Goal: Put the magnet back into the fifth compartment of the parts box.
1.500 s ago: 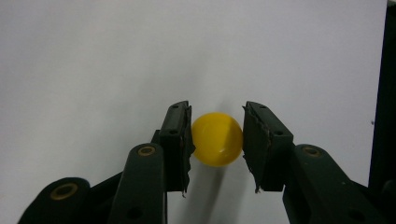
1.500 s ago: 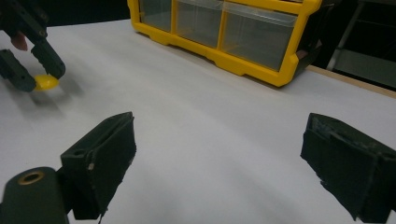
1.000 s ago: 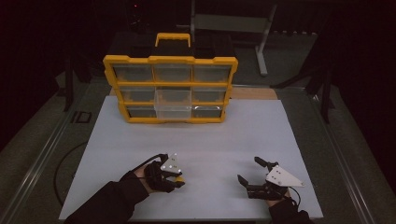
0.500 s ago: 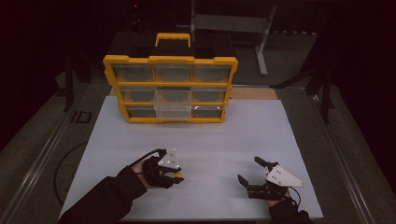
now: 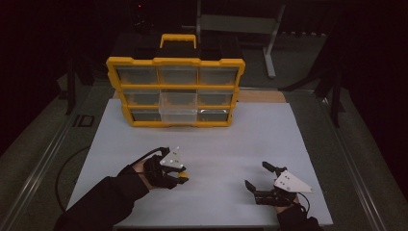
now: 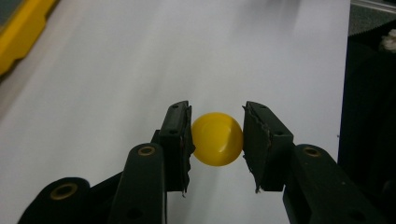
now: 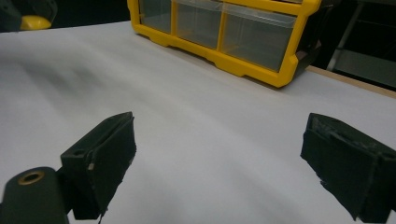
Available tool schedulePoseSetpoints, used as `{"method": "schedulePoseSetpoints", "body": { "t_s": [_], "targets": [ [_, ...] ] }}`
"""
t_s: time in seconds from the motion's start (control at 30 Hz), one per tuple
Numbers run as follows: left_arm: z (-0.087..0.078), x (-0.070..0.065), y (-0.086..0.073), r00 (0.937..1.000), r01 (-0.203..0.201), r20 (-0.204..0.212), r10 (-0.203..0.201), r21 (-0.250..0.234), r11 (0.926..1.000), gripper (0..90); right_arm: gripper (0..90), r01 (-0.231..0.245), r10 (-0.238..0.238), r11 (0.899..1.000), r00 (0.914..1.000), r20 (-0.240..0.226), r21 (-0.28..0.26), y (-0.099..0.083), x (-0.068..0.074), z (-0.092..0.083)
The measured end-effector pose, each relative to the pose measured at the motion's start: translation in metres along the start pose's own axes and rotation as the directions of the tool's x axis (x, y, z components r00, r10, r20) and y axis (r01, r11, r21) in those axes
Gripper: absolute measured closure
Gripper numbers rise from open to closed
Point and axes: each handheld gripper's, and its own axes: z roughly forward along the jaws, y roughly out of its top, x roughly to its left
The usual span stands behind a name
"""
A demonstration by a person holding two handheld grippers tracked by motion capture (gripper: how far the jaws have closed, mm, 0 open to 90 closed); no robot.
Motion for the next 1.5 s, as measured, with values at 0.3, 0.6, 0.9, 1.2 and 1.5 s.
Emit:
{"method": "schedulePoseSetpoints", "body": {
  "t_s": [0.3, 0.6, 0.9, 1.2, 1.5],
  "targets": [
    [-0.014, 0.004, 0.009, 0.9999, -0.01, -0.008, 0.01, -0.009, 0.9999, 62.9, 10.0, -0.002, 0.002, 1.0, 1.0, 0.001, 0.001, 0.0, 0.0, 0.0],
    [-0.027, 0.011, 0.022, 0.9994, -0.019, -0.029, 0.019, -0.024, 0.9995, 62.9, 10.0, 0.005, -0.005, 1.0, 1.0, 0.002, 0.002, 0.0, 0.0, 0.0],
    [-0.034, 0.015, 0.03, 0.9993, -0.022, -0.032, 0.021, -0.039, 0.999, 62.9, 10.0, 0.003, -0.003, 1.0, 1.0, 0.002, 0.001, 0.0, 0.0, 0.0],
    [-0.052, 0.027, 0.036, 0.9987, -0.008, -0.052, 0.004, -0.082, 0.9966, 62.8, 10.0, 0.003, -0.003, 1.0, 1.0, 0.002, 0.001, 0.0, 0.0, 0.0],
    [-0.067, 0.034, 0.047, 0.997, -0.019, -0.076, 0.011, -0.094, 0.9954, 62.8, 10.0, 0.002, -0.002, 1.0, 1.0, 0.002, 0.001, 0.0, 0.0, 0.0]
  ]
}}
